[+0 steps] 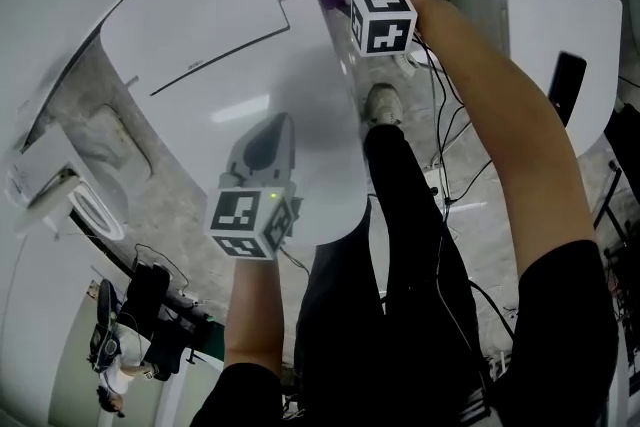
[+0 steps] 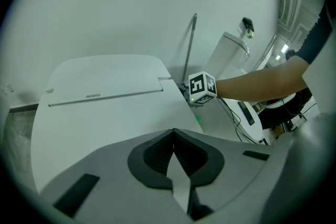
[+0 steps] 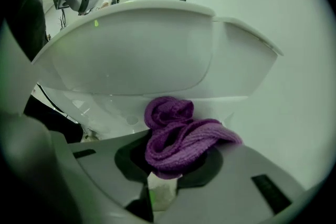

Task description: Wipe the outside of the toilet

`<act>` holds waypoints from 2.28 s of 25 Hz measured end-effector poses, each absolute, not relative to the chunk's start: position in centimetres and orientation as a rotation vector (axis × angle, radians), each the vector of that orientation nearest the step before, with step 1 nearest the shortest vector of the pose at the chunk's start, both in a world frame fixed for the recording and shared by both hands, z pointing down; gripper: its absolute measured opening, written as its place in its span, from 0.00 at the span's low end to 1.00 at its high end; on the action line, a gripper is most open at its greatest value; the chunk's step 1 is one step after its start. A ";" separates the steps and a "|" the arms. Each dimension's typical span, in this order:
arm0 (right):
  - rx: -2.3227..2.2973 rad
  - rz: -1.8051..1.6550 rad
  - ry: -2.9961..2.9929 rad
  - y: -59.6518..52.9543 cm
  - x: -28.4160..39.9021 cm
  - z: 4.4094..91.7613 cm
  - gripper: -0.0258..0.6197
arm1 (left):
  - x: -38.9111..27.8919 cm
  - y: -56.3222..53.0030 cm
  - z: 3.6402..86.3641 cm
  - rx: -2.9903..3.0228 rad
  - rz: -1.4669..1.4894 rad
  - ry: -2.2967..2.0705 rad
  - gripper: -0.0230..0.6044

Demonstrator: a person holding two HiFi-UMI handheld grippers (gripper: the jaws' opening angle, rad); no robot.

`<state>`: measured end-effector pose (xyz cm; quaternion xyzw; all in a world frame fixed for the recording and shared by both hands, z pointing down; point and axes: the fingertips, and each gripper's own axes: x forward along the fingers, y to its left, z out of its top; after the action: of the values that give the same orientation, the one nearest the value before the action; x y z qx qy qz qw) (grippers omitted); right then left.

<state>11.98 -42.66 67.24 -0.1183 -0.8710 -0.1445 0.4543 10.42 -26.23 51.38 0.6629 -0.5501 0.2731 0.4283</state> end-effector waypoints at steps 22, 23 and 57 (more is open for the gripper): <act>-0.210 -0.167 -2.147 -28.6 17.5 67.1 0.16 | 12.8 -19.0 52.4 1.844 0.781 -1.125 0.05; -0.209 -0.165 -2.145 -28.1 17.8 67.1 0.16 | 12.9 -18.5 52.5 1.853 0.790 -1.110 0.05; -0.052 -0.095 -2.134 -5.5 25.5 68.9 0.16 | 20.9 1.2 53.8 1.863 0.857 -0.934 0.05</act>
<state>25.50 -5.46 68.93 -0.0211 -0.8754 -0.0391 0.4814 20.92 1.19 53.77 0.7466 -0.3742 0.3436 0.4296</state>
